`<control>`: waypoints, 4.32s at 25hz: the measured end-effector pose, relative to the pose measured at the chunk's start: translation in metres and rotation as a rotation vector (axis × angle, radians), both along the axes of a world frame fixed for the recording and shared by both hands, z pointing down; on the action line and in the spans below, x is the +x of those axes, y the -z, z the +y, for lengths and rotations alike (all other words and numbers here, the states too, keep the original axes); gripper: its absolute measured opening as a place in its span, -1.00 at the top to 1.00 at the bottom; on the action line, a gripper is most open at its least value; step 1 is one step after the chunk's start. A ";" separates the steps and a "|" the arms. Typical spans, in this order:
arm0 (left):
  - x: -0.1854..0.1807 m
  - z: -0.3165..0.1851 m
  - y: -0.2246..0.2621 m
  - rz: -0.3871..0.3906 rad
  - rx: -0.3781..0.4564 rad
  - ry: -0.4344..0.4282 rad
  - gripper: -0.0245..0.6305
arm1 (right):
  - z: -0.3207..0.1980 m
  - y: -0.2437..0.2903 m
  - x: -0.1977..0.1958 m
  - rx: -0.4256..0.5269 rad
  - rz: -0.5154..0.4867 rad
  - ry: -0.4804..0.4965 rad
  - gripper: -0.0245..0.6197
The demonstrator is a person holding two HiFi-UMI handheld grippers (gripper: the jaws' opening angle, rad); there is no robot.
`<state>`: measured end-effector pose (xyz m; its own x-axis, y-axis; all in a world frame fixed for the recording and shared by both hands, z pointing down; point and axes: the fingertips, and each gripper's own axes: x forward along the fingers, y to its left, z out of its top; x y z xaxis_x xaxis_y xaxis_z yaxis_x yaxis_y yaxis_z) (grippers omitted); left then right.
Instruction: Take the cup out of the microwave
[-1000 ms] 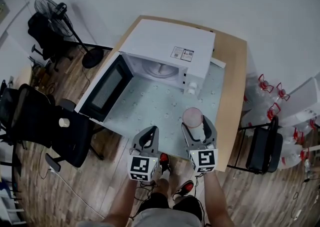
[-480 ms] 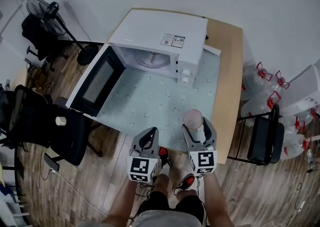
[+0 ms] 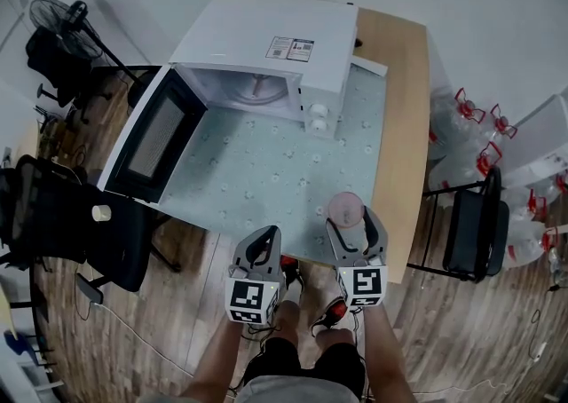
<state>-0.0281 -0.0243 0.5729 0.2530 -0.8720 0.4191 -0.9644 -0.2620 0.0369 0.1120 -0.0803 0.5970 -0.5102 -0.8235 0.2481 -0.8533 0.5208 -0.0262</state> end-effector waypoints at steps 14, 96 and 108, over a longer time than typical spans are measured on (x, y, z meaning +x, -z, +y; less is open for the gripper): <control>0.009 0.009 -0.030 -0.009 -0.040 -0.008 0.85 | 0.006 -0.034 0.019 -0.015 0.024 -0.025 -0.11; -0.085 0.048 0.170 -0.074 0.228 0.262 0.85 | 0.045 0.176 -0.110 0.196 -0.033 0.287 0.87; -0.083 0.047 0.170 -0.075 0.226 0.252 0.85 | 0.042 0.180 -0.108 0.197 -0.049 0.281 0.87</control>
